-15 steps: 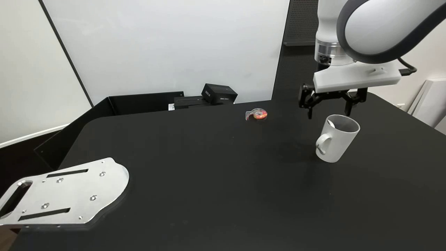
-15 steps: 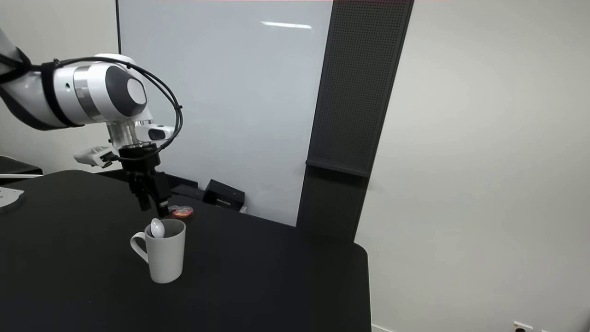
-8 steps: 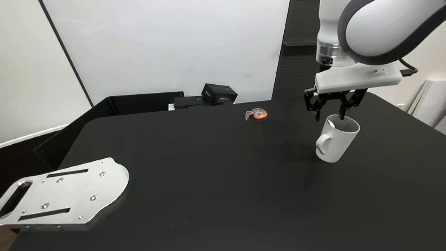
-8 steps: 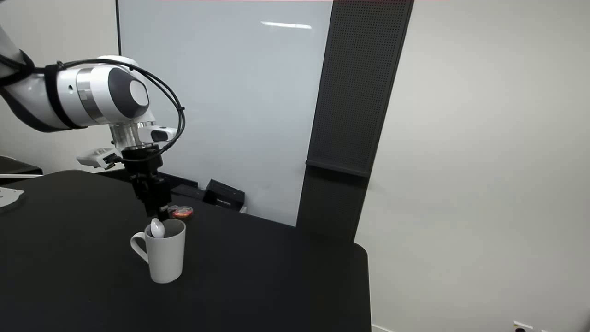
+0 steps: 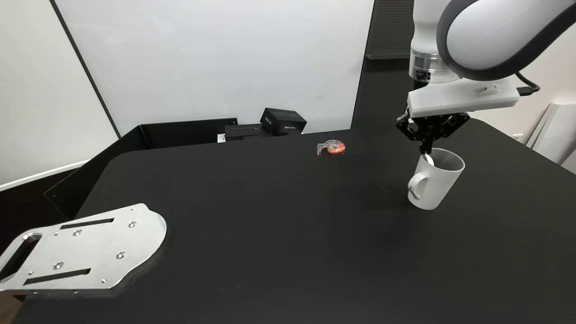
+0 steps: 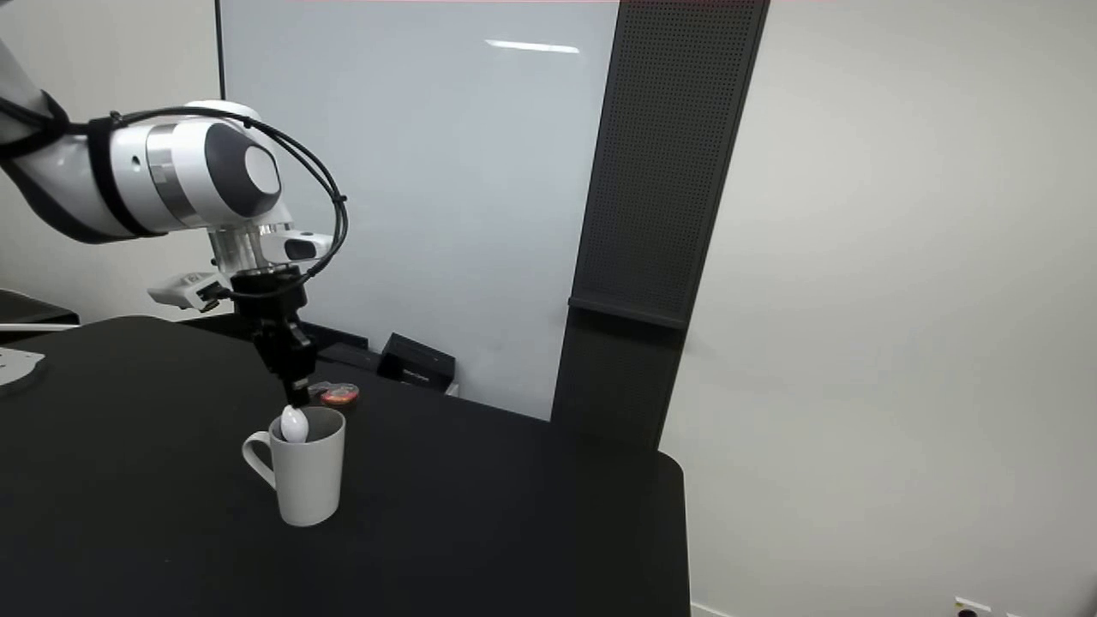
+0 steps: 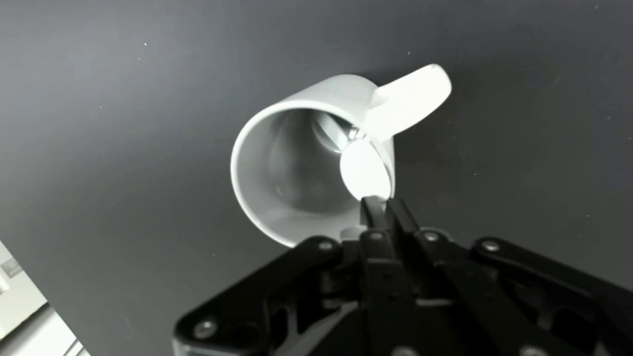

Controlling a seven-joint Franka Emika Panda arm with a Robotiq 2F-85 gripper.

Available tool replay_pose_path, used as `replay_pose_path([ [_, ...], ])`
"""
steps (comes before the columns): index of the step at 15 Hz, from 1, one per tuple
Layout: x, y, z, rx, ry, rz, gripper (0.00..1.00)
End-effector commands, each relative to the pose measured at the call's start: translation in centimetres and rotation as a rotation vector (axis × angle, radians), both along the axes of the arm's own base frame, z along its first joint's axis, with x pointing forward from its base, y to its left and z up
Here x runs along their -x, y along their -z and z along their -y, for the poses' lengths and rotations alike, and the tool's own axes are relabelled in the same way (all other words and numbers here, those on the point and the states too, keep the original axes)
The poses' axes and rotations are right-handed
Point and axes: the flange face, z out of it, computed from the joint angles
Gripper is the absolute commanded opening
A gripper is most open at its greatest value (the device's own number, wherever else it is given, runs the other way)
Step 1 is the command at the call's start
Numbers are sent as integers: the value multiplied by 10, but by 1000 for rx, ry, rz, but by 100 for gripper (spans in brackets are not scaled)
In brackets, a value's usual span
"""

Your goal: Remove the white spoon from the grey mug and place it on the table

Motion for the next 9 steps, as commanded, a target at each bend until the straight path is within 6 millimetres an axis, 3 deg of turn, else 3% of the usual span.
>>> replay_pose_path([
  [1, -6, -5, 0, 24, 17, -5, 22],
  [4, -6, -9, -1, 24, 24, -13, 33],
  [9, -5, -10, -5, 26, 26, -24, 68],
])
